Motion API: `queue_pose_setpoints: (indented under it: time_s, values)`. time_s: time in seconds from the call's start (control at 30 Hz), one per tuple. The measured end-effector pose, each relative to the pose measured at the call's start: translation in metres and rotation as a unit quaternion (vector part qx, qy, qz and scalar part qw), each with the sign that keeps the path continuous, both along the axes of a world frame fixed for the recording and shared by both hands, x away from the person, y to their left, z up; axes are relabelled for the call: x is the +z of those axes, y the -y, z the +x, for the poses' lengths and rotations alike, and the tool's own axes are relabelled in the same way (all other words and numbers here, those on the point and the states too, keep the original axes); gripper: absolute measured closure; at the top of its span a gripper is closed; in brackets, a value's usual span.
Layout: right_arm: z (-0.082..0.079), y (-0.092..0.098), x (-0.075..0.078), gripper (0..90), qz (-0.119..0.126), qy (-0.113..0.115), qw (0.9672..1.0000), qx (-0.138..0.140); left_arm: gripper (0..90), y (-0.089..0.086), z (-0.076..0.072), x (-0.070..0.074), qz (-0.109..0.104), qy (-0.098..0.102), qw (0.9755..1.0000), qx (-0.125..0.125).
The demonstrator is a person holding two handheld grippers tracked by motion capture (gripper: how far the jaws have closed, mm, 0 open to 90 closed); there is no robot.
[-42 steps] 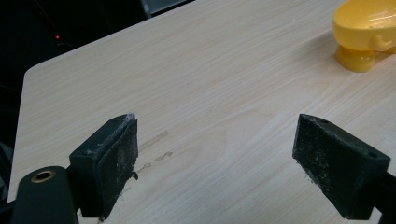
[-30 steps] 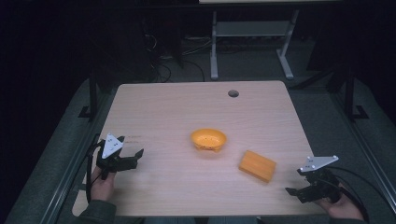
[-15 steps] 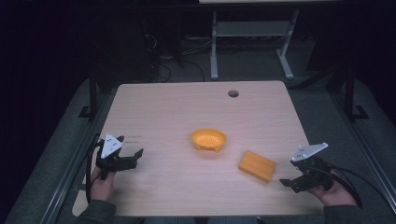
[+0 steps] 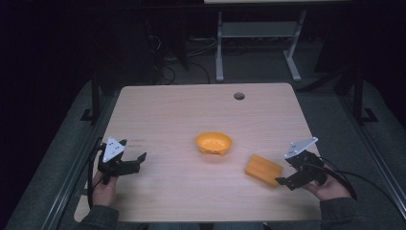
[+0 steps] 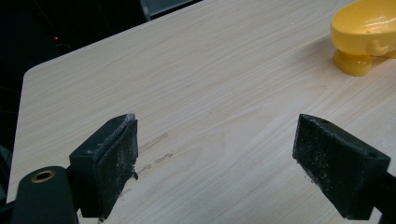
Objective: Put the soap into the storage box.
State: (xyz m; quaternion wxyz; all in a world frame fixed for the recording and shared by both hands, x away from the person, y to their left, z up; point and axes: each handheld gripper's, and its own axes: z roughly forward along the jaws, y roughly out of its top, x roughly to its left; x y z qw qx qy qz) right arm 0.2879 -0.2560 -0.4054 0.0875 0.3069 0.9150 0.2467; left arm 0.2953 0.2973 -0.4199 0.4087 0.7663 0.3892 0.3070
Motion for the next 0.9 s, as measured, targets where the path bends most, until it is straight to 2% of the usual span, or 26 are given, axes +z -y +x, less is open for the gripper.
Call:
queue_pose_setpoints:
  time_s: [0.53, 0.9]
  values:
    - [0.012, -0.02, 0.0, 15.9, -0.01, -0.007, 0.9997, 0.02, 13.4, 0.0, 0.0, 0.0, -0.001, 0.0, 1.0, 0.0]
    - [0.019, -0.033, -0.011, 15.7, -0.019, -0.021, 0.9991, 0.032, 13.4, 0.0, 0.0, 0.0, -0.001, -0.001, 1.0, -0.001]
